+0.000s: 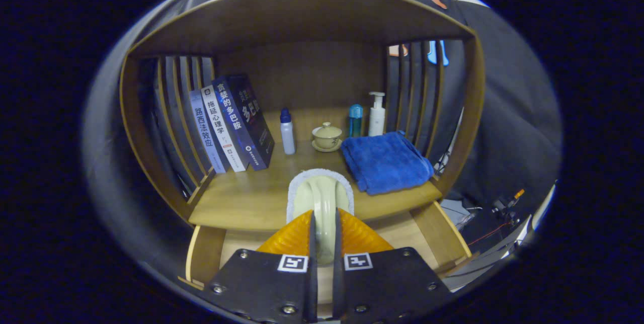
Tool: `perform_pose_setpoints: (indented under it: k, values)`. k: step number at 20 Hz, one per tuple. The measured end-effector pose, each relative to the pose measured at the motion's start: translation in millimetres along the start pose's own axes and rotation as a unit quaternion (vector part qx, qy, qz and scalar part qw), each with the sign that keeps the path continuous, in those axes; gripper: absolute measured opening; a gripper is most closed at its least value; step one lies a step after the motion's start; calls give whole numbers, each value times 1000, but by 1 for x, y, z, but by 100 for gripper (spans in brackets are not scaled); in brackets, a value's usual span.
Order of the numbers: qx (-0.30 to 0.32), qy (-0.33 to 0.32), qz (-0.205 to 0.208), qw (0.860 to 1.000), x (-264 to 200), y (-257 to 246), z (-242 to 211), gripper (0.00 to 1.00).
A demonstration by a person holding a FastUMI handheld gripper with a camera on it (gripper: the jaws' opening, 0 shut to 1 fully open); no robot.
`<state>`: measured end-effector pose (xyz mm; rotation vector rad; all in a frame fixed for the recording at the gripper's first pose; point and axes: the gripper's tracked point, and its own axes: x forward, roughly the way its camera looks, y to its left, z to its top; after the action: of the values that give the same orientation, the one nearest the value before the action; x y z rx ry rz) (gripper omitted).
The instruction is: Pull open the drawer, take out the items inside it, and place them on the countertop above the cabinet.
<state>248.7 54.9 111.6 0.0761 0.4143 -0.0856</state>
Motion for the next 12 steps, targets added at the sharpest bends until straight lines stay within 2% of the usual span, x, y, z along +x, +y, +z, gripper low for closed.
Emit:
perform_pose_setpoints:
  k: [5,12]
  values:
    - [-11,38,0,999,67,14,0,12]
    - [-6,47,10,999,113,16,8,12]
